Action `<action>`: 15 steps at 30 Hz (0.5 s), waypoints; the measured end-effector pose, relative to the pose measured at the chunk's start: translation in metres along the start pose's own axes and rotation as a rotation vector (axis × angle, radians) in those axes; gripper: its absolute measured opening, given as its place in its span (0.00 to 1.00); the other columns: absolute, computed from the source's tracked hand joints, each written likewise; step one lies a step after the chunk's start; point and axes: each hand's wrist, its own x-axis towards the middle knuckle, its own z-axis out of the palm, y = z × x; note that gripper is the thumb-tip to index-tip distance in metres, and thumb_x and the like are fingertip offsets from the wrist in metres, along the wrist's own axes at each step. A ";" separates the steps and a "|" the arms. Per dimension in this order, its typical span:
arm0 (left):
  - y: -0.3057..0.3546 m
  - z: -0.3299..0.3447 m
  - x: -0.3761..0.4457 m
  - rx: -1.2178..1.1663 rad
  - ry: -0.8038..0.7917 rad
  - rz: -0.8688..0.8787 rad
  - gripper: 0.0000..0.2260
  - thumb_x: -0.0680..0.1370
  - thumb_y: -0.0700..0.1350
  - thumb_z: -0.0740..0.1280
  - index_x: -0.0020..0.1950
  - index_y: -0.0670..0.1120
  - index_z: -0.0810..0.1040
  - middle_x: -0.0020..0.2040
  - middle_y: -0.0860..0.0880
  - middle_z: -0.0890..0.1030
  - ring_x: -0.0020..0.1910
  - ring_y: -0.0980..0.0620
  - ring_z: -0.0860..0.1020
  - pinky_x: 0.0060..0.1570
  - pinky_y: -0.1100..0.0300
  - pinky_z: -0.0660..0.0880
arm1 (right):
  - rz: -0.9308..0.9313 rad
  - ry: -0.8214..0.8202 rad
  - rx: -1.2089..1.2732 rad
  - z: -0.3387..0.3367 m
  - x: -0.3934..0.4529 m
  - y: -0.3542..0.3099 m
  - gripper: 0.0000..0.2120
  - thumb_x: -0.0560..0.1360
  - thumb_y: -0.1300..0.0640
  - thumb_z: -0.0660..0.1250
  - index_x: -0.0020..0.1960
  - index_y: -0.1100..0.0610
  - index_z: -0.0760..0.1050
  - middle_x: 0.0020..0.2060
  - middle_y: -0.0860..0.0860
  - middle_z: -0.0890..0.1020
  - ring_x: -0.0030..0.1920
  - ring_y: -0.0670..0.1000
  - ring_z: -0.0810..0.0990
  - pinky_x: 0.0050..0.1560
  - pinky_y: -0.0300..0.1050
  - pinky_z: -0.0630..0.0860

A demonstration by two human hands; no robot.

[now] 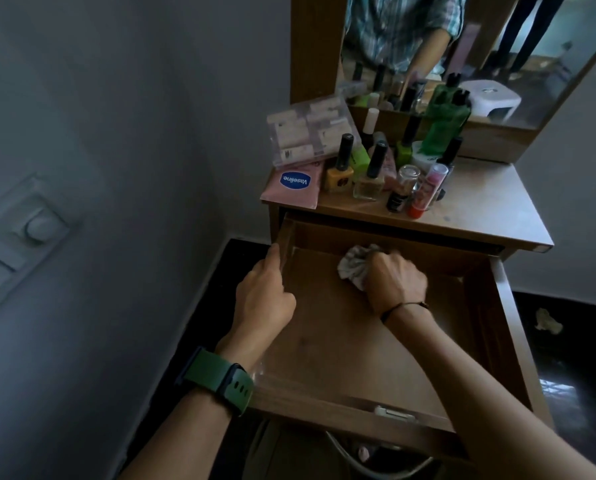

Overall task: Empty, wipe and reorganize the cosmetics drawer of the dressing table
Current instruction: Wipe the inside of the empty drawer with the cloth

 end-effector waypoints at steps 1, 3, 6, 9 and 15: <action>0.000 0.000 0.000 0.000 0.002 0.001 0.31 0.74 0.34 0.59 0.75 0.52 0.55 0.68 0.45 0.71 0.64 0.43 0.72 0.62 0.50 0.72 | 0.047 -0.005 0.036 0.000 0.001 -0.001 0.10 0.78 0.57 0.59 0.55 0.59 0.74 0.52 0.57 0.77 0.52 0.58 0.78 0.42 0.48 0.72; -0.001 0.001 0.000 -0.002 0.001 0.002 0.31 0.74 0.34 0.59 0.75 0.52 0.55 0.68 0.45 0.71 0.64 0.43 0.72 0.63 0.50 0.71 | 0.065 -0.053 0.097 0.001 0.004 -0.015 0.10 0.79 0.56 0.58 0.55 0.59 0.74 0.53 0.57 0.78 0.52 0.57 0.78 0.45 0.49 0.74; -0.003 0.000 0.000 -0.007 -0.005 0.014 0.31 0.74 0.34 0.60 0.75 0.51 0.56 0.68 0.45 0.71 0.64 0.43 0.72 0.64 0.49 0.71 | 0.009 -0.122 0.217 0.005 0.013 -0.057 0.12 0.78 0.55 0.59 0.59 0.57 0.72 0.57 0.56 0.77 0.55 0.56 0.78 0.46 0.49 0.74; -0.003 -0.002 0.000 -0.014 -0.008 0.040 0.31 0.74 0.34 0.59 0.75 0.51 0.57 0.67 0.44 0.72 0.64 0.43 0.72 0.64 0.49 0.71 | -0.026 -0.115 0.311 0.009 0.021 -0.084 0.12 0.78 0.56 0.59 0.60 0.57 0.72 0.59 0.56 0.75 0.57 0.57 0.77 0.49 0.49 0.73; 0.000 -0.002 -0.001 -0.004 -0.008 0.016 0.31 0.74 0.36 0.60 0.75 0.52 0.58 0.67 0.44 0.72 0.63 0.42 0.73 0.64 0.49 0.71 | -0.446 -0.253 0.248 0.009 0.011 -0.050 0.18 0.77 0.53 0.60 0.66 0.54 0.68 0.63 0.56 0.73 0.62 0.57 0.73 0.61 0.50 0.71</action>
